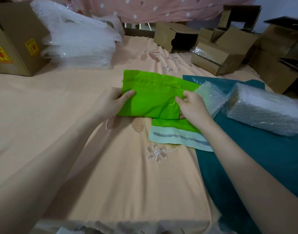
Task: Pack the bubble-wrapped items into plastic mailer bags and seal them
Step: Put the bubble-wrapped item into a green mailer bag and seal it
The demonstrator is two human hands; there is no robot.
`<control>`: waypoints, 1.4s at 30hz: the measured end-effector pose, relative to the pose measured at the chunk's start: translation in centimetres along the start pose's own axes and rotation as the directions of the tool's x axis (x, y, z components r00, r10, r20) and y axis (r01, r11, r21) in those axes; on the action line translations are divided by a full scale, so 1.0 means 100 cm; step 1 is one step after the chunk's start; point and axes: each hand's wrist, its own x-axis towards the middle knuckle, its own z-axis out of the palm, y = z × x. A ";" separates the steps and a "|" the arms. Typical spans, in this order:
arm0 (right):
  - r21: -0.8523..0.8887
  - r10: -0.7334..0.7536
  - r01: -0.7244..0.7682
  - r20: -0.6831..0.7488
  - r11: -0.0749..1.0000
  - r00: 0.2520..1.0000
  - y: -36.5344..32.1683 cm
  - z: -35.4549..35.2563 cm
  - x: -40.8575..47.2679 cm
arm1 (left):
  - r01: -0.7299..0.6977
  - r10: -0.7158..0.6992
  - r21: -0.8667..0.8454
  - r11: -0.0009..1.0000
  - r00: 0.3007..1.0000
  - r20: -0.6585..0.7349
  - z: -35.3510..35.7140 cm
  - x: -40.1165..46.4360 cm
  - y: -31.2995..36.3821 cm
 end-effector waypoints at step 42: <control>0.386 0.163 -0.080 -0.188 0.919 0.968 -0.001 0.035 0.034 | 0.041 -0.228 -0.428 0.903 0.889 -0.398 0.027 0.032 -0.022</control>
